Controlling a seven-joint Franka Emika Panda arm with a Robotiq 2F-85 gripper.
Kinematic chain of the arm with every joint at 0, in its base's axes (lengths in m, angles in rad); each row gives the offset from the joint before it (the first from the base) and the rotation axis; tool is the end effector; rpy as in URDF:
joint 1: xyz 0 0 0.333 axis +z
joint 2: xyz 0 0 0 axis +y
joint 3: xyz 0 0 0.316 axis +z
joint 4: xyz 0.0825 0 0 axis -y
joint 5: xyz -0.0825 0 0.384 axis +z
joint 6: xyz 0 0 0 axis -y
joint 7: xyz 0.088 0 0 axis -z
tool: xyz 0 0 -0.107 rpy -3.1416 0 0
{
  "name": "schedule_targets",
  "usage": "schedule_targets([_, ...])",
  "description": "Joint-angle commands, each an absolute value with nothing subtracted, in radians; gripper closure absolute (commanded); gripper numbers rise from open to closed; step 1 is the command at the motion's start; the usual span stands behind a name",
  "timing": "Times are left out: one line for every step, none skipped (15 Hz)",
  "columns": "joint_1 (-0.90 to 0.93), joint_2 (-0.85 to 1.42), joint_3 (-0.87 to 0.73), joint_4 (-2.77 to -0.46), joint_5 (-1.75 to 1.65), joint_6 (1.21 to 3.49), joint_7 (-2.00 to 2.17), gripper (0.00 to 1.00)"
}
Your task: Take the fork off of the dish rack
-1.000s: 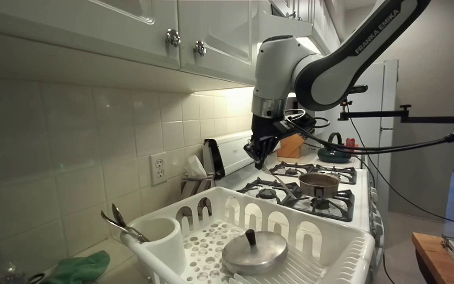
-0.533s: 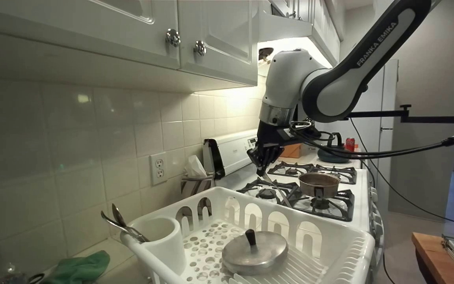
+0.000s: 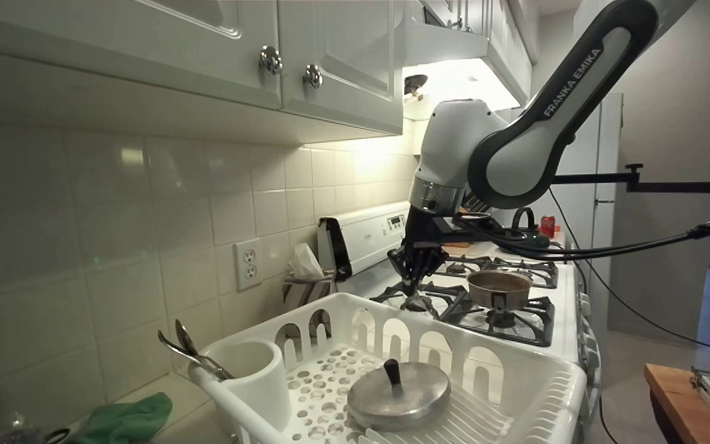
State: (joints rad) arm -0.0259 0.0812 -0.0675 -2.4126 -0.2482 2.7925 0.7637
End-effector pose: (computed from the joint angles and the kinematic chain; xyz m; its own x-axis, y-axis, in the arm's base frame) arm 0.5186 -0.0372 0.3077 0.7589 -0.5751 0.3054 -0.5814 -0.8097 -0.0798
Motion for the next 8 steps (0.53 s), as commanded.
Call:
schedule_targets([-0.029, 0.09, -0.062, -2.437, -0.094, 2.808, 0.672, 0.99])
schedule_targets([-0.031, 0.092, -0.063, -2.441, -0.062, 2.806, 0.655, 0.99])
schedule_targets([-0.031, 0.092, -0.065, -2.447, -0.034, 2.807, 0.641, 0.99])
schedule_targets([-0.032, 0.092, -0.067, -2.452, -0.011, 2.809, 0.629, 0.99])
schedule_targets([-0.032, 0.092, -0.069, -2.453, 0.008, 2.809, 0.616, 0.99])
schedule_targets([-0.032, 0.093, -0.071, -2.451, 0.023, 2.807, 0.606, 0.99])
schedule_targets([-0.033, 0.094, -0.076, -2.451, 0.026, 2.804, 0.604, 0.99])
schedule_targets([-0.034, 0.097, -0.08, -2.45, 0.027, 2.804, 0.602, 0.99])
